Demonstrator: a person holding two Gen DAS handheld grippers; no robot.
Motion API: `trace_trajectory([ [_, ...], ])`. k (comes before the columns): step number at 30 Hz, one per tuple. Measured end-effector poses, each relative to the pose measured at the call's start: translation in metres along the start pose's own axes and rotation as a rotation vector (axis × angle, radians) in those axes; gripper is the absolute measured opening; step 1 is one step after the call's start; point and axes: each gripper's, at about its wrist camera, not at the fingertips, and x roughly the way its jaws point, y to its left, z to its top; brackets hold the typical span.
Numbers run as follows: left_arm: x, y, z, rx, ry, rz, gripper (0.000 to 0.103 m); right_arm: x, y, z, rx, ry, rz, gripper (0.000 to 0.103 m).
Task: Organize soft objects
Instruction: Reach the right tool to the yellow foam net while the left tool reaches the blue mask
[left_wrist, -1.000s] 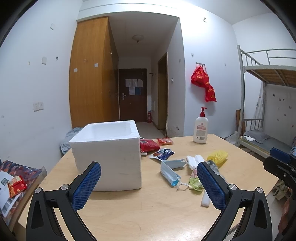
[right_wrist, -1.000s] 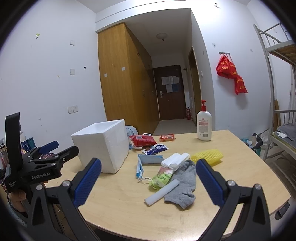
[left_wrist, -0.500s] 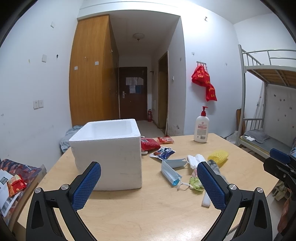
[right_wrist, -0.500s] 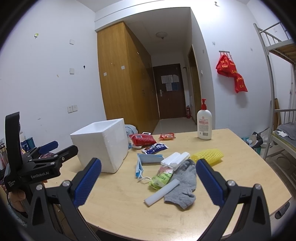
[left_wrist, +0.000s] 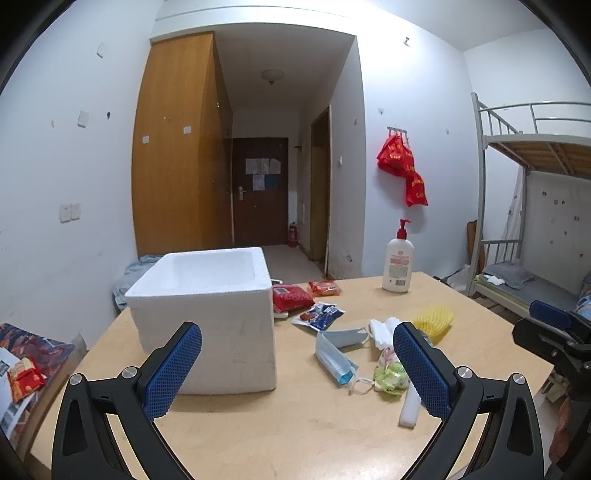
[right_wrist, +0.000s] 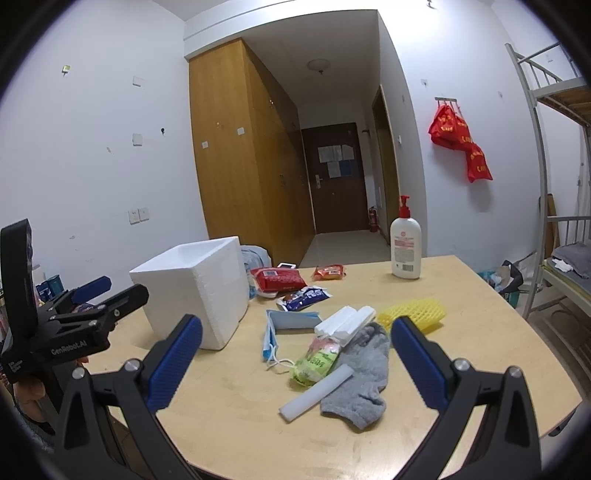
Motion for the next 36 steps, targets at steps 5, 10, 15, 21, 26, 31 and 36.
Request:
trace_trajectory([
  [5, 0.017, 0.005, 0.003, -0.022, 0.052, -0.008, 0.103, 0.011, -0.004, 0.004, 0.002, 0.018, -0.004, 0.103],
  [10, 0.035, 0.003, 0.004, -0.009, 0.083, -0.008, 0.103, 0.023, -0.012, 0.007, 0.015, 0.042, -0.007, 0.103],
  [15, 0.055, -0.001, 0.004, -0.008, 0.122, -0.031, 0.103, 0.035, -0.019, 0.009, 0.01, 0.072, -0.025, 0.103],
  [21, 0.082, -0.007, 0.003, -0.015, 0.186, -0.055, 0.103, 0.053, -0.034, 0.009, 0.035, 0.124, -0.03, 0.103],
  [26, 0.106, -0.015, 0.004, -0.017, 0.241, -0.064, 0.103, 0.065, -0.042, 0.007, 0.043, 0.167, -0.054, 0.103],
  [31, 0.129, -0.022, 0.0, -0.019, 0.297, -0.082, 0.103, 0.077, -0.052, 0.005, 0.05, 0.206, -0.07, 0.103],
  [36, 0.159, -0.031, -0.005, -0.012, 0.385, -0.086, 0.103, 0.093, -0.069, 0.004, 0.082, 0.253, -0.089, 0.103],
])
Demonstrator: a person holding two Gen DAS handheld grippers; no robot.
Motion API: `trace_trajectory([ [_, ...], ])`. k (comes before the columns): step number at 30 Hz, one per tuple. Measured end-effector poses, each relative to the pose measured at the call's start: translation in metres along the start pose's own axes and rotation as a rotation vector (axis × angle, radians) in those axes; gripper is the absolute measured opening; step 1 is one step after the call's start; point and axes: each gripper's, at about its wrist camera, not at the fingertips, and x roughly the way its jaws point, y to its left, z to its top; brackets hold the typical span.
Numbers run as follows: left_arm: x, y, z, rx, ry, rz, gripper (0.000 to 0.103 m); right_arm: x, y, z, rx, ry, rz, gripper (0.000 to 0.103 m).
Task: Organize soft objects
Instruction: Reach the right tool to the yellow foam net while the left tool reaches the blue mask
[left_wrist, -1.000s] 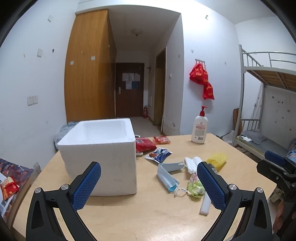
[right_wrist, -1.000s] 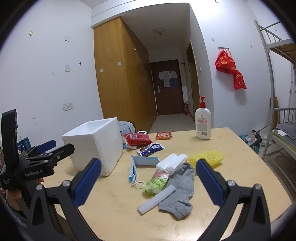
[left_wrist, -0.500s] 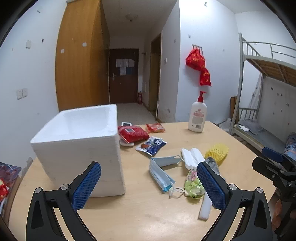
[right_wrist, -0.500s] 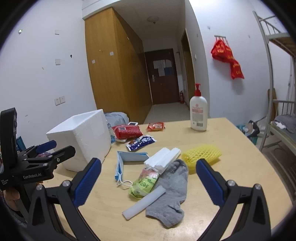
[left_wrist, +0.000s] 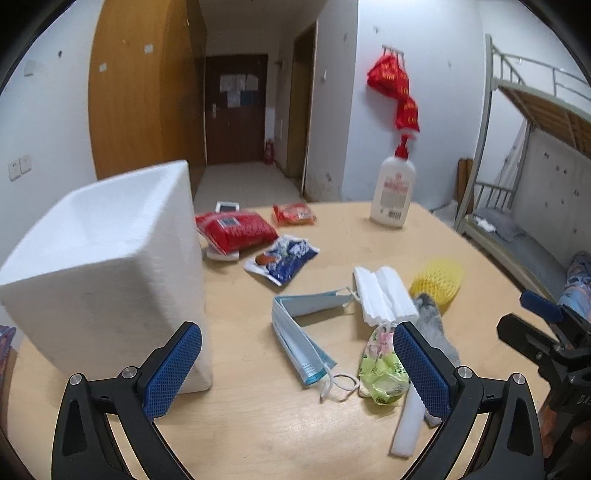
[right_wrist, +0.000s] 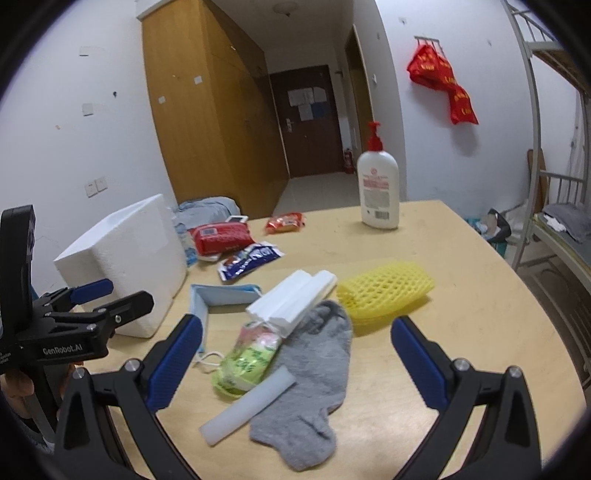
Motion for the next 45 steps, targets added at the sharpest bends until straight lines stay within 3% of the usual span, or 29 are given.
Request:
trace_trajectory([
  [12, 0.063, 0.002, 0.007, -0.055, 0.135, 0.032, 0.102, 0.025, -0.029, 0.011, 0.022, 0.055, -0.057, 0.103],
  [17, 0.085, 0.007, 0.009, -0.072, 0.179, 0.052, 0.093, 0.04, -0.042, 0.012, 0.05, 0.089, -0.071, 0.103],
  [25, 0.097, -0.002, 0.01, -0.046, 0.172, 0.077, 0.086, 0.057, -0.056, 0.012, 0.083, 0.125, -0.079, 0.103],
  [30, 0.102, -0.012, 0.008, -0.027, 0.199, 0.02, 0.08, 0.064, -0.054, 0.014, 0.078, 0.13, -0.061, 0.103],
  [36, 0.11, -0.007, 0.008, -0.036, 0.205, 0.087, 0.076, 0.073, -0.061, 0.016, 0.089, 0.151, -0.075, 0.103],
  [39, 0.112, -0.006, 0.006, -0.027, 0.201, 0.132, 0.067, 0.081, -0.066, 0.017, 0.097, 0.175, -0.099, 0.103],
  [42, 0.12, 0.001, 0.005, -0.053, 0.246, 0.132, 0.05, 0.09, -0.068, 0.017, 0.098, 0.205, -0.122, 0.103],
  [45, 0.123, 0.01, 0.002, -0.097, 0.267, 0.126, 0.047, 0.094, -0.068, 0.019, 0.077, 0.215, -0.144, 0.103],
])
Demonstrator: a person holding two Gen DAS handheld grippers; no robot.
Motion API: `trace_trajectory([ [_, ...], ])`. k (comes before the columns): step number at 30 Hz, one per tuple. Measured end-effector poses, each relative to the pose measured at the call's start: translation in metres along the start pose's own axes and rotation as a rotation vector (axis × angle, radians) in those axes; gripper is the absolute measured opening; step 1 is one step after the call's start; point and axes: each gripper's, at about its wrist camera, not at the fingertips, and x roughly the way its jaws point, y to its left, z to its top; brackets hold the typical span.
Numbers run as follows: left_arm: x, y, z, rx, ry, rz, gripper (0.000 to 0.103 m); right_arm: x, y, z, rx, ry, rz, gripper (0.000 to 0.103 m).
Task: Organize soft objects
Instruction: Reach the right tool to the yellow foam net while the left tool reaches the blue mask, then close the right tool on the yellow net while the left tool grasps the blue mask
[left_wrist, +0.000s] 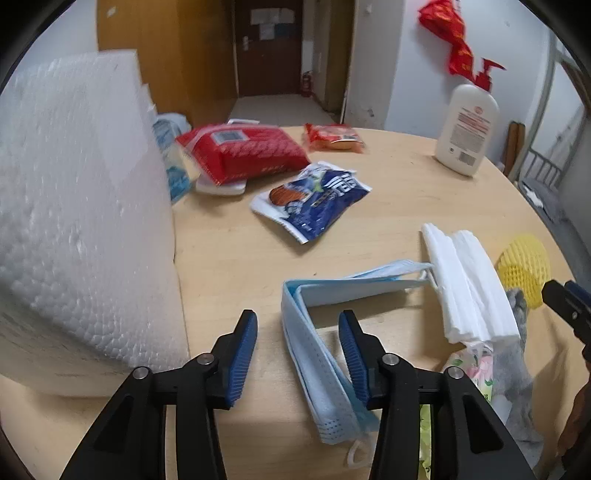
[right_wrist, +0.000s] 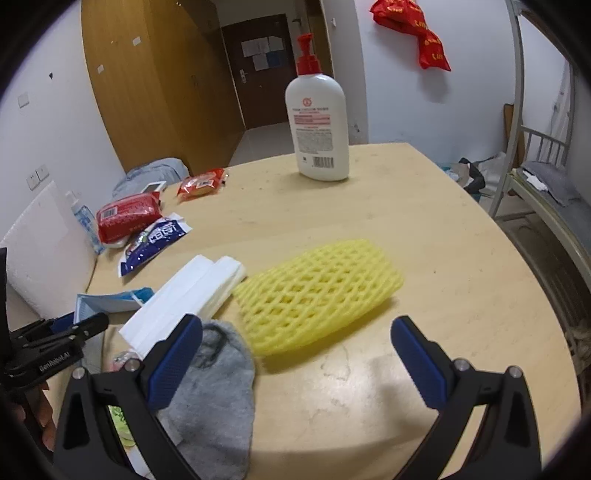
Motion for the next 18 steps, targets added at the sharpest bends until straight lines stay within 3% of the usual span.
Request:
trace_trajectory([
  [3, 0.001, -0.005, -0.001, 0.021, -0.001, -0.012, 0.046, 0.005, -0.002, 0.004, 0.001, 0.011, -0.025, 0.103],
  [6, 0.006, -0.007, -0.003, 0.029, 0.018, -0.011, 0.035, 0.012, -0.003, 0.007, -0.003, 0.027, -0.046, 0.1],
  [10, 0.009, -0.005, -0.002, 0.022, 0.026, -0.013, 0.025, 0.023, -0.004, 0.007, -0.015, 0.066, -0.055, 0.083],
  [15, 0.01, -0.001, -0.002, 0.016, 0.025, -0.021, 0.012, 0.031, -0.007, 0.005, -0.012, 0.094, -0.064, 0.077],
  [18, 0.009, 0.001, -0.001, 0.004, 0.025, -0.032, 0.009, 0.035, -0.008, 0.005, -0.005, 0.114, -0.054, 0.057],
])
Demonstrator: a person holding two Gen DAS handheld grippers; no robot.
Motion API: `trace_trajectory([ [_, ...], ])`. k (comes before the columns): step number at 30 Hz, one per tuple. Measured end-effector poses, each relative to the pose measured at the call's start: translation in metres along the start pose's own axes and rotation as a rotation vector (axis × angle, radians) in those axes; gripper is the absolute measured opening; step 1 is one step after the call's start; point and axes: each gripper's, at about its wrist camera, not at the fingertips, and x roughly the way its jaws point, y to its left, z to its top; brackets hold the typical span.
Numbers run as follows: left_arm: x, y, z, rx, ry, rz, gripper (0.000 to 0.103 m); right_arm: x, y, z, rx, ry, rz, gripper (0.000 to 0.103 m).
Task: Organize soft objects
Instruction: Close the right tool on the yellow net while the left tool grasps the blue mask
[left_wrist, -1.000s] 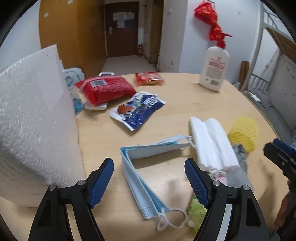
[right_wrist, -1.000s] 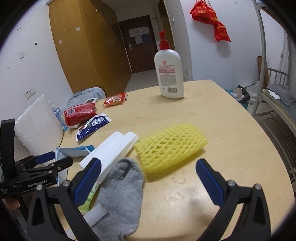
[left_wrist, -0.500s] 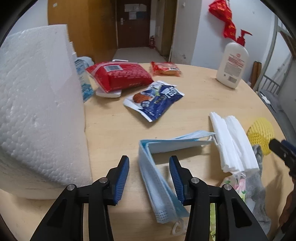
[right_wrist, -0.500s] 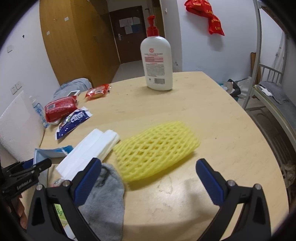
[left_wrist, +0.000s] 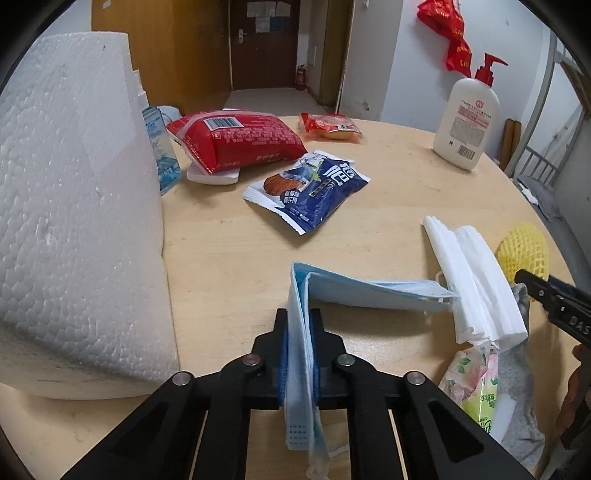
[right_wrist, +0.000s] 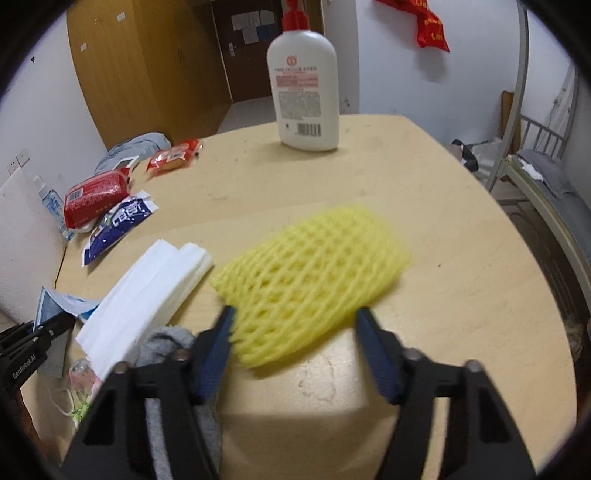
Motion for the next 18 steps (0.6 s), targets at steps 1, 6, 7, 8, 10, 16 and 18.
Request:
trace_trajectory([
  [1, -0.001, 0.001, 0.0, -0.002, -0.003, -0.002, 0.008, -0.001, 0.0, 0.0, 0.0, -0.006, -0.005, 0.049],
  [6, -0.005, 0.0, 0.0, 0.003, -0.021, -0.024, 0.006, 0.001, -0.006, 0.0, 0.024, -0.003, 0.032, 0.021],
  [7, -0.007, 0.0, 0.0, 0.001, -0.027, -0.028, 0.006, 0.001, -0.005, 0.0, 0.025, -0.005, 0.039, 0.019],
  [8, -0.008, 0.0, 0.0, 0.0, -0.036, -0.031, 0.006, -0.002, -0.005, 0.0, 0.029, -0.018, 0.052, 0.017],
  [10, -0.011, 0.001, 0.001, -0.001, -0.044, -0.04, 0.005, -0.006, -0.004, 0.001, 0.026, -0.039, 0.062, 0.014],
  [16, -0.02, 0.0, 0.0, 0.0, -0.077, -0.066, 0.005, -0.02, -0.002, 0.005, 0.029, -0.089, 0.093, 0.014],
  [18, -0.026, 0.0, 0.001, -0.001, -0.095, -0.068, 0.005, -0.026, -0.003, 0.006, 0.033, -0.103, 0.096, 0.014],
])
